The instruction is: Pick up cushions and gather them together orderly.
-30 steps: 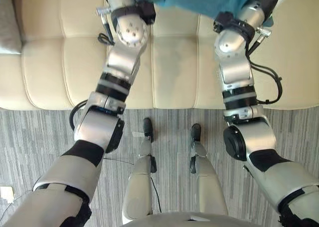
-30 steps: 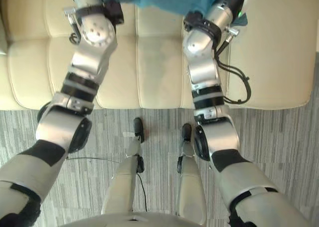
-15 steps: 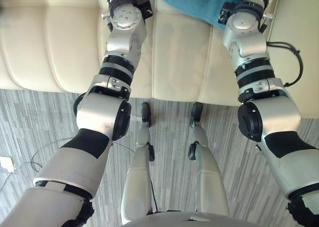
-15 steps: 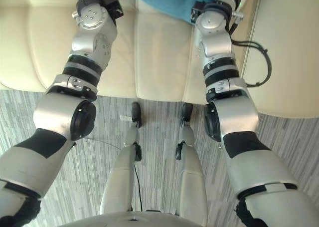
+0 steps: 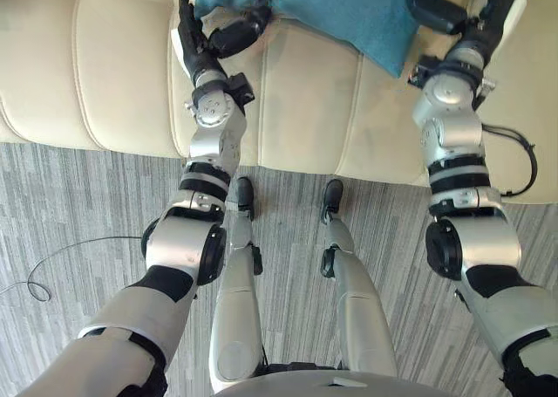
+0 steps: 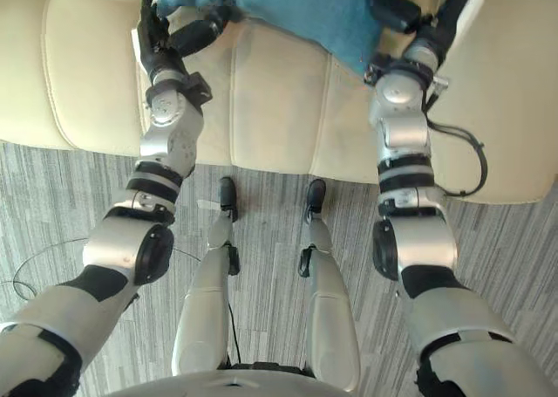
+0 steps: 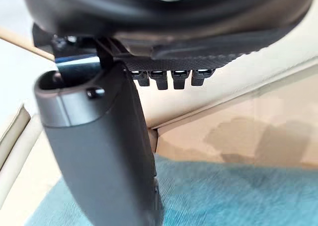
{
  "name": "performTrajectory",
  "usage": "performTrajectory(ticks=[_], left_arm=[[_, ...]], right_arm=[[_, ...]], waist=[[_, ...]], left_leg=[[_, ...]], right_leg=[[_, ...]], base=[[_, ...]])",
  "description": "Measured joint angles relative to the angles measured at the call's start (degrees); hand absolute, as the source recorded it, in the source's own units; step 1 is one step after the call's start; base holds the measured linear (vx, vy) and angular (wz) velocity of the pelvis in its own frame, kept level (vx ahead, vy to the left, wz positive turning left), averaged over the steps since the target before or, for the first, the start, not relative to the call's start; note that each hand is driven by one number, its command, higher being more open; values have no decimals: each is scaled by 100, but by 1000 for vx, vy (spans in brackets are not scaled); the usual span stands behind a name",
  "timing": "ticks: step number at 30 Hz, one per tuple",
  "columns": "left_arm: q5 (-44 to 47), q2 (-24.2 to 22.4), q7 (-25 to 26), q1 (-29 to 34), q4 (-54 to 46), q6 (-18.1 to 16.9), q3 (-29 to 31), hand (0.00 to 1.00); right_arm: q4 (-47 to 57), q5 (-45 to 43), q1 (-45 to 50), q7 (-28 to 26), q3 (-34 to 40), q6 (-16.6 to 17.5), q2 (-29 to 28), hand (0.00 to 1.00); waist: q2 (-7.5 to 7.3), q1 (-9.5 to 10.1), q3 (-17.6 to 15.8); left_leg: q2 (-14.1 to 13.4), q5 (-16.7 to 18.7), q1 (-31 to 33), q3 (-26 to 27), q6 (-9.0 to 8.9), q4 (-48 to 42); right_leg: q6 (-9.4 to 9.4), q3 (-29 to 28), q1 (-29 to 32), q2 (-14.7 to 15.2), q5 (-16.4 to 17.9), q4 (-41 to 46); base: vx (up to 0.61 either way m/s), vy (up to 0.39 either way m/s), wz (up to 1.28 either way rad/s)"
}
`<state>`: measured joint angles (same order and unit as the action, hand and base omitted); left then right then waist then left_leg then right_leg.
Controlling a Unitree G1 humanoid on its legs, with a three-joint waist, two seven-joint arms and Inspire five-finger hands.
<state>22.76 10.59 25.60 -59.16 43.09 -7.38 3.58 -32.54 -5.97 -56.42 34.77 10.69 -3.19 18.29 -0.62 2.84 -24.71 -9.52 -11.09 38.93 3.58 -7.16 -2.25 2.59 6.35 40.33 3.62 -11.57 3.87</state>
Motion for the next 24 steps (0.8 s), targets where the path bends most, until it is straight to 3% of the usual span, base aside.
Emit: performTrajectory(ticks=[4,8,14,18,23,24], left_arm=[[-92,320,-142,536,-557,0,0,100],[-314,614,-362,1340,-1153,-4,28,100],[-518,598,-522,2458,-1589,-5,248,100],[-723,343,-634,3195,-1728,8,245,100],[-992,-332,-699,4271,-2233,22,232,100],[-1002,-569,-748,4738,-2294,22,207,100]], right_arm=[[833,6,766,-161,254,50,22,100],[1885,32,1921,-392,440,305,23,100],[2643,168,3139,-777,439,635,-88,100],[2735,305,3911,-1071,432,708,-619,100],[2728,486,5103,-1340,381,708,-1346,100],[2704,486,5559,-1454,369,708,-1533,100]], waist=[[-41,-5,-7],[-62,2,7],[-121,17,118],[-122,42,233],[-72,71,552],[-43,79,779]], left_leg=[[-33,-1,-278,5,1,1],[-38,39,-752,18,15,39],[-16,157,-1129,54,51,45],[-5,215,-1450,54,45,79],[8,341,-1845,62,30,109],[11,422,-2001,77,48,111]], right_leg=[[-29,-4,-219,-28,80,121],[-29,-9,-572,-22,268,331],[-3,-38,-806,19,500,576],[-14,-29,-1039,42,660,717],[16,-13,-1420,61,843,744],[27,-12,-1571,65,922,746]], base=[[53,42,-3],[87,37,0],[79,7,-1],[82,-11,2],[91,-5,2],[88,13,0]])
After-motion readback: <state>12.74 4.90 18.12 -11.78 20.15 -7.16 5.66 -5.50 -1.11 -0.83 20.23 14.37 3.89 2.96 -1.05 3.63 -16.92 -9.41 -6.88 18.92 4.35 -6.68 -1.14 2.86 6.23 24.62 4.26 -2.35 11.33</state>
